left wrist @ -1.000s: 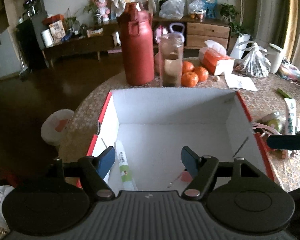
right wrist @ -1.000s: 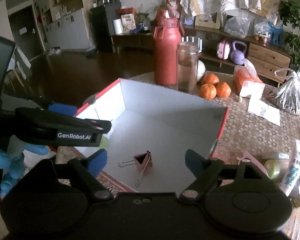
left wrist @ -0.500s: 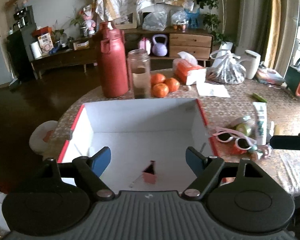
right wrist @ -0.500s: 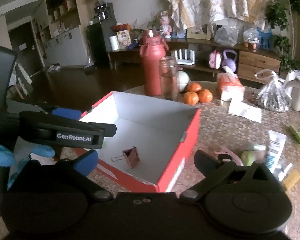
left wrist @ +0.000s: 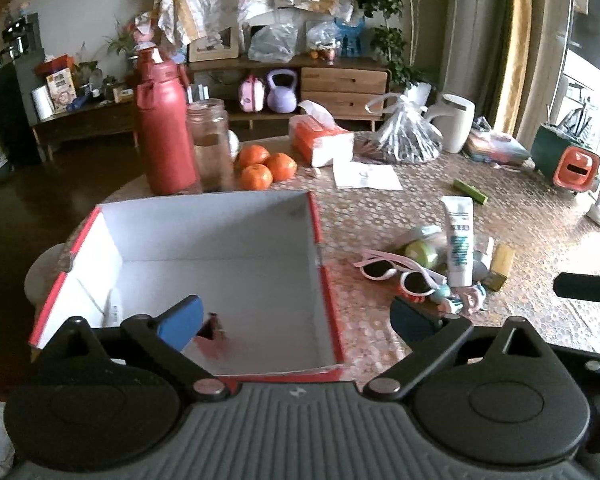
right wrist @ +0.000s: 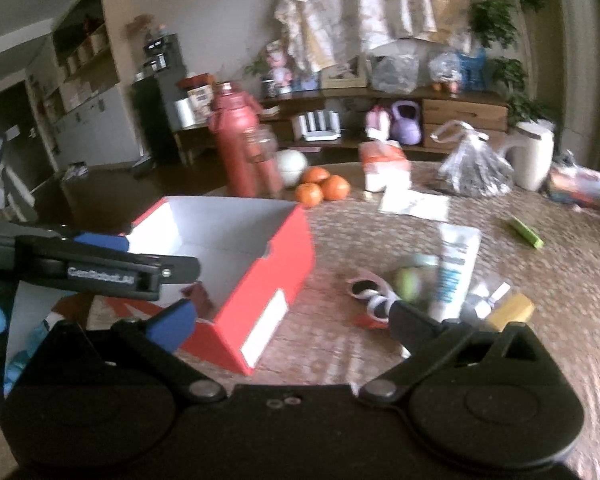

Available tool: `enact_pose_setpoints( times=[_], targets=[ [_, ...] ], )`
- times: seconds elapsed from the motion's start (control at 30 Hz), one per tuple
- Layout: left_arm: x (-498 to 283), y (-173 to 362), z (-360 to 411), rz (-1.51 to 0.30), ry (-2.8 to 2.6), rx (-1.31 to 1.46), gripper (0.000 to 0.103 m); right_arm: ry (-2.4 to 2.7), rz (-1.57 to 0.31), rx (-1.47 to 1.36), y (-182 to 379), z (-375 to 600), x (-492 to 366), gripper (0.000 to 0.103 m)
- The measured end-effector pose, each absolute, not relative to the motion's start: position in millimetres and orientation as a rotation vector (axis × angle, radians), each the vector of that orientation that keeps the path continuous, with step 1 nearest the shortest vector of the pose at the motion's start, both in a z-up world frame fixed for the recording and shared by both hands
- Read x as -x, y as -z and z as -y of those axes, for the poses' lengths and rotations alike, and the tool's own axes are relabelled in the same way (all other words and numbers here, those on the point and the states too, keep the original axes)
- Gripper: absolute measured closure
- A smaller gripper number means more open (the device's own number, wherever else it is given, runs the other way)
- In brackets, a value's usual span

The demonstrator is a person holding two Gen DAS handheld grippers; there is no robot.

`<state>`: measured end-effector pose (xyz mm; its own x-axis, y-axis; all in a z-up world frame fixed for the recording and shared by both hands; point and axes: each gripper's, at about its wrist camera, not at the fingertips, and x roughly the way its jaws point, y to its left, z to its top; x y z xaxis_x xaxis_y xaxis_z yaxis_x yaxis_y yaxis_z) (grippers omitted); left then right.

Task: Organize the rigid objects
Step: 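Withdraw both grippers from the shoebox back over the table, then grasp the pink-haired doll figurine with the left gripper while the right gripper grasps the yellow box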

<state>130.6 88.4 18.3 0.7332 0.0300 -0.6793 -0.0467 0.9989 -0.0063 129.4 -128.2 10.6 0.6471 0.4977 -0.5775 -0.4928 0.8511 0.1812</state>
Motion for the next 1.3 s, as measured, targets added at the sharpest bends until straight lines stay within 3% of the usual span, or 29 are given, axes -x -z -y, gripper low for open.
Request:
enact_pose_setpoints(
  times=[0.87,1.3],
  targets=[
    [-199,55,29,-0.868,0.037,0.139,0.002,-0.236,-0.760,-0.129,48,282,-229,0.000],
    [-225,97,62,-0.906,0.029,0.155,0.002,-0.420,-0.835,0.118,83,263,-274,0.003]
  ],
)
